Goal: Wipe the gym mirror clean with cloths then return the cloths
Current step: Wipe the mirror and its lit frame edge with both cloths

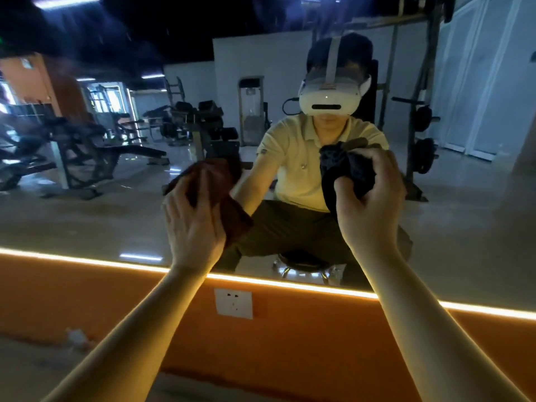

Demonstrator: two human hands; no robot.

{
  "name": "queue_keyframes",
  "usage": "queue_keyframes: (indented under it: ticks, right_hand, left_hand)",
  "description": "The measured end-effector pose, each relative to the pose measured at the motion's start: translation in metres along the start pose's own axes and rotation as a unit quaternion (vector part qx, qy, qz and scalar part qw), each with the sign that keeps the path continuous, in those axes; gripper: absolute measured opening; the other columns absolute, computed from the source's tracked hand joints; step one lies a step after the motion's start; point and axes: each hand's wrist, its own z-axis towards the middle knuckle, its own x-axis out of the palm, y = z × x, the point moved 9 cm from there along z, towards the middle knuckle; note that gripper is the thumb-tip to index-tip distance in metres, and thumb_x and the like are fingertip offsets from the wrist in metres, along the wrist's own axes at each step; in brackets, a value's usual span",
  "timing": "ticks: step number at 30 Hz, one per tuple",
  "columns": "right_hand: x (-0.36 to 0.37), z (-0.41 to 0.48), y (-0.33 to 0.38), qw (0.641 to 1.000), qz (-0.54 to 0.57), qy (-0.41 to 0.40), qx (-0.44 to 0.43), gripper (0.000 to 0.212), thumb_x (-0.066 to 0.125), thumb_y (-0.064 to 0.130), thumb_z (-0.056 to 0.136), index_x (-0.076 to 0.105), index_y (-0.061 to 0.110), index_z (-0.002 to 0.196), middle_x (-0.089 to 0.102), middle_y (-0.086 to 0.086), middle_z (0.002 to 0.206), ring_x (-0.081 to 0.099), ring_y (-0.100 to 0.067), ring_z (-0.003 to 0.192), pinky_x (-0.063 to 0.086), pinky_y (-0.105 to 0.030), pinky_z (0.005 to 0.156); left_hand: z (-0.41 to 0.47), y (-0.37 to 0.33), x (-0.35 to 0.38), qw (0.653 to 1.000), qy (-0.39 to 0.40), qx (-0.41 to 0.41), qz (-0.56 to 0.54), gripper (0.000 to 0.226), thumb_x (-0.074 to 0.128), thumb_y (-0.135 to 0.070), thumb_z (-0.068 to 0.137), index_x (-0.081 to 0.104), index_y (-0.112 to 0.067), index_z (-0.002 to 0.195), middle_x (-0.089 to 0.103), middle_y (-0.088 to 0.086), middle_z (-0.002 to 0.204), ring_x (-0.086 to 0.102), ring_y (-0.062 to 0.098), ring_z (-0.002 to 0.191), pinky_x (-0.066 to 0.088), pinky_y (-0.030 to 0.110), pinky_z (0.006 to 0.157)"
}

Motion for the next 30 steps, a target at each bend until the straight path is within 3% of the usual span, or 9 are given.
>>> queue_keyframes:
  ticks: [3,7,10,14,18,21,23,26,30]
  right_hand:
    - [0.013,-0.004,0.005,1.0,0.023,0.008,0.008,0.022,0.063,0.002,0.091,0.063,-0.004,0.112,0.064,-0.013,0.106,0.061,-0.021,0.097,0.049,-0.024,0.082]
    - [0.013,-0.007,0.007,0.999,0.031,0.026,0.015,0.026,0.061,0.009,0.091,0.063,-0.003,0.114,0.064,-0.013,0.108,0.062,-0.022,0.098,0.05,-0.025,0.08]
    - [-0.006,-0.006,0.002,0.999,0.015,0.024,0.015,0.027,0.06,0.014,0.09,0.064,-0.001,0.113,0.063,-0.01,0.107,0.062,-0.023,0.096,0.053,-0.031,0.077]
    - [-0.05,-0.001,-0.021,0.999,-0.015,0.001,0.037,0.025,0.061,0.012,0.09,0.063,0.002,0.113,0.065,-0.014,0.107,0.065,-0.026,0.094,0.058,-0.048,0.074]
    - [-0.082,0.002,-0.041,0.997,-0.034,-0.019,0.073,0.026,0.06,0.013,0.091,0.063,0.002,0.115,0.066,-0.014,0.105,0.066,-0.028,0.095,0.057,-0.055,0.075]
    - [-0.086,0.0,-0.04,0.996,-0.022,-0.017,0.08,0.024,0.061,0.01,0.091,0.062,0.004,0.114,0.065,-0.014,0.107,0.065,-0.03,0.098,0.057,-0.056,0.078]
    - [-0.082,0.002,-0.038,0.995,-0.022,-0.022,0.091,0.025,0.06,0.012,0.089,0.062,0.004,0.113,0.064,-0.012,0.107,0.064,-0.027,0.098,0.057,-0.052,0.08]
    - [-0.066,0.005,-0.033,0.995,-0.025,-0.025,0.09,0.027,0.06,0.014,0.089,0.063,0.001,0.112,0.064,-0.011,0.103,0.062,-0.023,0.095,0.055,-0.034,0.078]
    - [-0.049,0.007,-0.029,0.996,-0.034,-0.017,0.082,0.027,0.061,0.014,0.09,0.064,0.001,0.114,0.066,-0.012,0.104,0.063,-0.023,0.096,0.055,-0.033,0.078]
  left_hand:
    - [-0.028,0.05,-0.021,0.974,-0.044,-0.221,-0.019,0.06,0.043,-0.028,0.111,0.023,-0.022,0.167,0.039,0.028,0.146,0.042,0.043,0.131,0.039,0.06,0.11]
    - [-0.035,0.039,-0.012,0.933,-0.038,-0.353,-0.053,0.061,0.039,-0.023,0.106,0.025,-0.023,0.166,0.031,0.023,0.151,0.036,0.038,0.136,0.037,0.062,0.114]
    - [-0.031,-0.04,0.004,0.979,0.012,-0.191,-0.07,0.06,0.043,-0.024,0.104,0.032,-0.021,0.163,0.032,0.025,0.152,0.036,0.038,0.137,0.034,0.051,0.116]
    - [-0.073,-0.143,0.038,0.991,0.068,-0.006,-0.112,0.061,0.059,-0.011,0.098,0.044,-0.024,0.156,0.035,0.02,0.151,0.04,0.037,0.136,0.037,0.049,0.116]
    - [-0.139,-0.208,0.073,0.906,0.267,0.326,-0.038,0.069,0.07,-0.019,0.091,0.047,-0.028,0.155,0.039,0.01,0.153,0.04,0.033,0.142,0.04,0.058,0.119]
    - [-0.13,-0.199,0.067,0.873,0.29,0.391,-0.009,0.073,0.075,-0.024,0.089,0.045,-0.025,0.156,0.041,0.008,0.153,0.041,0.032,0.143,0.038,0.059,0.12]
    - [-0.099,-0.186,0.053,0.903,0.232,0.362,-0.011,0.074,0.076,-0.02,0.083,0.05,-0.022,0.152,0.048,0.012,0.147,0.047,0.034,0.138,0.038,0.06,0.118]
    - [-0.043,-0.131,0.017,0.973,0.123,0.187,-0.049,0.07,0.072,-0.016,0.089,0.044,-0.019,0.153,0.041,0.019,0.146,0.045,0.04,0.133,0.038,0.058,0.115]
    - [-0.006,-0.098,0.004,0.995,0.051,0.0,-0.088,0.061,0.053,-0.011,0.094,0.048,-0.017,0.155,0.04,0.023,0.144,0.043,0.039,0.128,0.035,0.048,0.113]
